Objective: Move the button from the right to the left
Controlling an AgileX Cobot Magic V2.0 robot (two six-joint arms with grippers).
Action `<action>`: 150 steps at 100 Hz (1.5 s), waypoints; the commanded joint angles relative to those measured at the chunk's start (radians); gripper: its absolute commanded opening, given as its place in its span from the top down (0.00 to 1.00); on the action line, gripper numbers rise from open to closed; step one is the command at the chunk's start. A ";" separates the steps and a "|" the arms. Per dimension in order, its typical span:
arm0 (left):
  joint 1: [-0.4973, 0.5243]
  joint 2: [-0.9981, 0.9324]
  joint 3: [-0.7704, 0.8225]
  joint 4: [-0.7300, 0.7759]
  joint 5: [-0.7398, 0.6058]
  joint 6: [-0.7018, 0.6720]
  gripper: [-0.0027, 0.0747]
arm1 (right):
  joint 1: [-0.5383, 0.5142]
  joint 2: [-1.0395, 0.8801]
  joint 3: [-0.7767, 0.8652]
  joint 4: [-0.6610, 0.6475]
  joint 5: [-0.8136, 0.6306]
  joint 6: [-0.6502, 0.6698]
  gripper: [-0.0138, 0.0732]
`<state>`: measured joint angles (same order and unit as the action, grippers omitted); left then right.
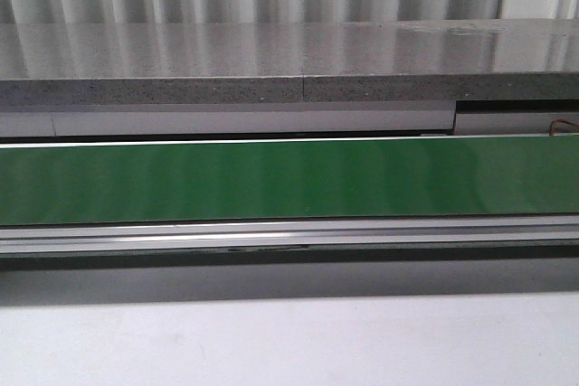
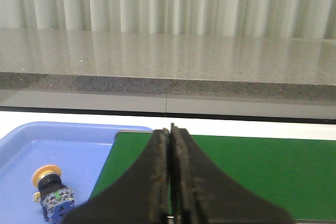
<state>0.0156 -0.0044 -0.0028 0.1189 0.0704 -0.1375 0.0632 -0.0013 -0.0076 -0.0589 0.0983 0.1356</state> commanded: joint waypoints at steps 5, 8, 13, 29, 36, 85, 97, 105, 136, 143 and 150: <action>0.001 -0.035 0.026 -0.003 -0.086 -0.008 0.99 | 0.001 -0.024 0.017 -0.013 -0.124 0.007 0.92; 0.001 -0.035 0.026 -0.003 -0.086 -0.008 0.99 | 0.001 -0.024 0.018 -0.013 -0.119 0.007 0.92; 0.001 -0.035 0.026 -0.003 -0.086 -0.008 0.99 | 0.000 -0.024 0.018 -0.013 -0.116 0.007 0.92; 0.001 -0.035 0.026 -0.003 -0.086 -0.008 0.99 | 0.000 -0.024 0.018 -0.013 -0.116 0.007 0.92; 0.001 -0.035 0.026 -0.003 -0.086 -0.008 0.99 | -0.002 -0.024 0.018 -0.013 -0.116 0.007 0.92; 0.001 -0.035 0.026 -0.003 -0.086 -0.008 0.99 | -0.043 -0.024 0.018 -0.013 -0.112 0.007 0.92; 0.001 -0.035 0.026 -0.003 -0.086 -0.008 0.99 | -0.043 -0.024 0.018 -0.013 -0.112 0.007 0.92; 0.001 -0.035 0.026 -0.003 -0.086 -0.008 0.99 | -0.043 -0.024 0.018 -0.013 -0.112 0.007 0.92; 0.001 -0.035 0.026 -0.003 -0.086 -0.008 0.99 | -0.043 -0.024 0.018 -0.013 -0.112 0.007 0.92; 0.001 -0.035 0.026 -0.003 -0.086 -0.008 0.99 | -0.043 -0.024 0.018 -0.013 -0.112 0.007 0.92; 0.001 -0.035 0.026 -0.003 -0.086 -0.008 0.99 | -0.043 -0.024 0.018 -0.013 -0.112 0.007 0.92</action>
<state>0.0156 -0.0044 -0.0028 0.1189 0.0687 -0.1375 0.0271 -0.0086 0.0258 -0.0612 0.0698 0.1441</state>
